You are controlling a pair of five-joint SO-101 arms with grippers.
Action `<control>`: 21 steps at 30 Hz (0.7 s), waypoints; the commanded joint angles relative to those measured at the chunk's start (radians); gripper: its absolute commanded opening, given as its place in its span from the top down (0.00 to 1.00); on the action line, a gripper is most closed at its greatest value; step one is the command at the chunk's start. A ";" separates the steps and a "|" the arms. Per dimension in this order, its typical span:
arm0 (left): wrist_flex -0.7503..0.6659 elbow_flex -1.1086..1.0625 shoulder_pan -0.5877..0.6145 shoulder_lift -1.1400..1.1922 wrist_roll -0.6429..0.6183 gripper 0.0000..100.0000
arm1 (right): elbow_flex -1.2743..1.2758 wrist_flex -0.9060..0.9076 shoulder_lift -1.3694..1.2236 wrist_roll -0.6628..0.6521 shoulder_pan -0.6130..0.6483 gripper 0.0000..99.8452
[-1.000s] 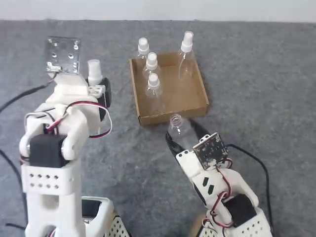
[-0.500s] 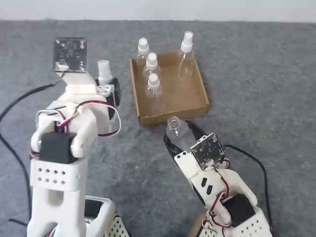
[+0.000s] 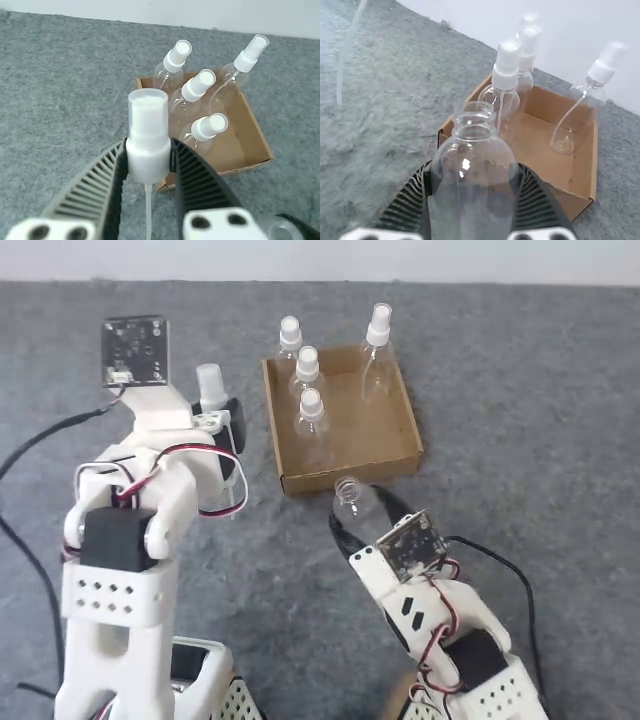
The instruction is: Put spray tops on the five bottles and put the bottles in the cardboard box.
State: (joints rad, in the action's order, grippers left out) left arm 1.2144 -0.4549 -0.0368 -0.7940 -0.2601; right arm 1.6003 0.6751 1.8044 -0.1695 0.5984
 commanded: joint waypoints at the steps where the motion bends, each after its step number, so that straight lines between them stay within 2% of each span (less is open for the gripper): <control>1: -0.008 -0.002 -0.005 -0.034 -0.012 0.99 | 0.005 -0.068 -0.005 -0.043 0.008 0.99; 13: -0.015 0.005 0.003 -0.034 -0.009 0.99 | 0.011 -0.076 -0.007 -0.041 0.013 0.99; 21: -0.095 0.004 -0.005 -0.086 -0.008 0.99 | 0.014 -0.067 -0.007 -0.043 0.079 0.99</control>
State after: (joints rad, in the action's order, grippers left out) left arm 1.1669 -0.4549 -0.0353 -0.7971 -0.2601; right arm 1.6264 0.6245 1.8044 -0.2002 0.6644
